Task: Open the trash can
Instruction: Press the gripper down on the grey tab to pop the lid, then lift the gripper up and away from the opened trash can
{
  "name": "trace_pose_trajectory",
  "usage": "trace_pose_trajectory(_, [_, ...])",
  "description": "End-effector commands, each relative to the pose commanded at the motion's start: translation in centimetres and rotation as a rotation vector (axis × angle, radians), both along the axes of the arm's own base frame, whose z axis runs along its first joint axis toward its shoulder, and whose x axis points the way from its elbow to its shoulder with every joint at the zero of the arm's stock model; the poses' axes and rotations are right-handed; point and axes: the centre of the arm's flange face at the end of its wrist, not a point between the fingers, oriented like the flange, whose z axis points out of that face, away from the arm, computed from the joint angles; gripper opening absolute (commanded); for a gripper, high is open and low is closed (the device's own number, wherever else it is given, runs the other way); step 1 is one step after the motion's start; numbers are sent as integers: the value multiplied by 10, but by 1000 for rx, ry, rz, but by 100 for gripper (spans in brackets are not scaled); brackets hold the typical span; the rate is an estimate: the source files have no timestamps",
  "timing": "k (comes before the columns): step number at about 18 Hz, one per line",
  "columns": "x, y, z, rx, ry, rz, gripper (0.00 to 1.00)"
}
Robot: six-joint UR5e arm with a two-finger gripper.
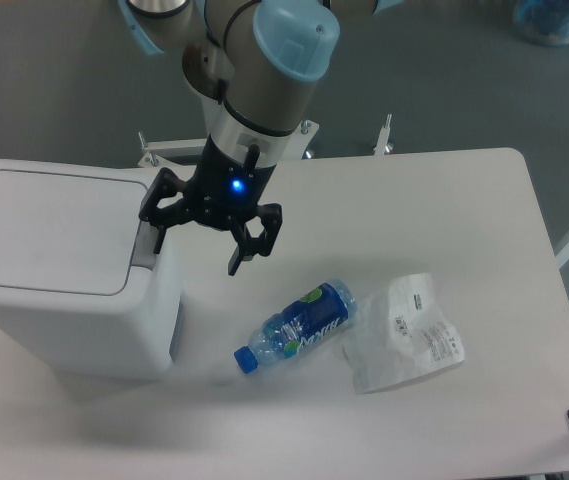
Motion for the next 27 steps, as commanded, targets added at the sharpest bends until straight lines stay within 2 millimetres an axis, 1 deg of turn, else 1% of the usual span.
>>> trace_pose_trajectory(6, [1, 2, -1, -2, -3, 1, 100])
trace_pose_trajectory(11, [-2, 2, 10, 17, 14, -2, 100])
trace_pose_trajectory(14, [-11, 2, 27, 61, 70, -1, 100])
trace_pose_trajectory(16, [-26, -3, 36, 91, 114, 8, 100])
trace_pose_trajectory(19, [-47, -15, 37, 104, 208, -43, 100])
trace_pose_trajectory(22, [-72, -34, 28, 83, 297, -115, 100])
trace_pose_trajectory(23, [-83, -38, 21, 68, 307, -125, 100])
trace_pose_trajectory(24, [-99, -42, 4, 38, 305, -130, 100])
trace_pose_trajectory(25, [-109, -51, -9, 6, 314, -138, 100])
trace_pose_trajectory(26, [-113, -59, -19, -20, 332, -161, 100])
trace_pose_trajectory(27, [-116, -63, -26, -31, 348, -185, 100])
